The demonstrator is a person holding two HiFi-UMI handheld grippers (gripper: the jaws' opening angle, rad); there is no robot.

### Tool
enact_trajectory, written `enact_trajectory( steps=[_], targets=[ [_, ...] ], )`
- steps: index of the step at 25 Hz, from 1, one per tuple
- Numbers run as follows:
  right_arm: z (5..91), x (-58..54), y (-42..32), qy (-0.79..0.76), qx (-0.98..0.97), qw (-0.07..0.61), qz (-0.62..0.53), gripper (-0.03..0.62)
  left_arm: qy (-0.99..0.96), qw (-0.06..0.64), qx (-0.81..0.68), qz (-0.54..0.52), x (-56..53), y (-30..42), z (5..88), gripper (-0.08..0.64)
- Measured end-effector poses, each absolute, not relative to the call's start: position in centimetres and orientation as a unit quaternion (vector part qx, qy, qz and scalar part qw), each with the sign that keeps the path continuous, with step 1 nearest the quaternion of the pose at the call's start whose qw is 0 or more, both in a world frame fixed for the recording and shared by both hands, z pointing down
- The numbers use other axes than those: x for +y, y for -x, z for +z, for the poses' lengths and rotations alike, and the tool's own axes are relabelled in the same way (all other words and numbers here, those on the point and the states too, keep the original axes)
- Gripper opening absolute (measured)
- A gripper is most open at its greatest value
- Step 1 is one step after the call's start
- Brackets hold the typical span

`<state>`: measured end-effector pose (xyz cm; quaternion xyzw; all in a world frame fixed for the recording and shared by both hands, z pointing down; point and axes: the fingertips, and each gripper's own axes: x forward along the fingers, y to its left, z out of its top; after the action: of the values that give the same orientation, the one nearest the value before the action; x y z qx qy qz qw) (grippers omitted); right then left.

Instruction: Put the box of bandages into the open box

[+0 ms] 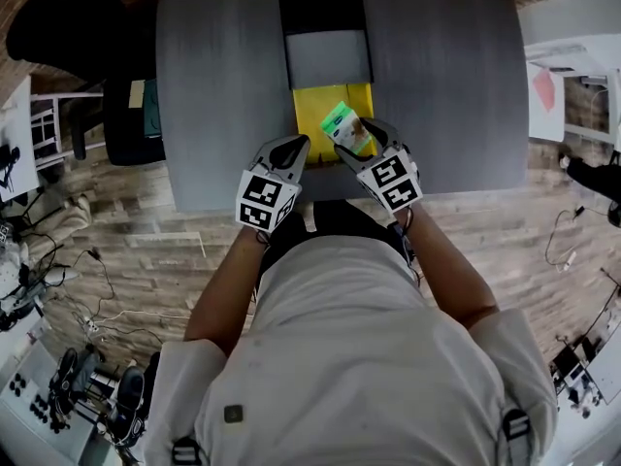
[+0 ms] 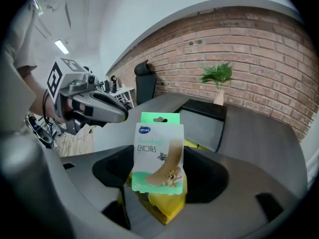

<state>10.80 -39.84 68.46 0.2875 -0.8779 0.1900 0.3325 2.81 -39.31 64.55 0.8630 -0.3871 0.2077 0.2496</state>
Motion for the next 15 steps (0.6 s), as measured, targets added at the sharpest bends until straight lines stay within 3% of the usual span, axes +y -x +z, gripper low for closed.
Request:
enact_trajectory(
  steps=[15],
  targets=[
    [79.0, -40.2, -8.5, -0.231, -0.839, 0.451, 0.201, 0.298, -0.844, 0.290, -0.393, 0.223, -40.0, -2.6, 68.7, 0.015]
  ],
)
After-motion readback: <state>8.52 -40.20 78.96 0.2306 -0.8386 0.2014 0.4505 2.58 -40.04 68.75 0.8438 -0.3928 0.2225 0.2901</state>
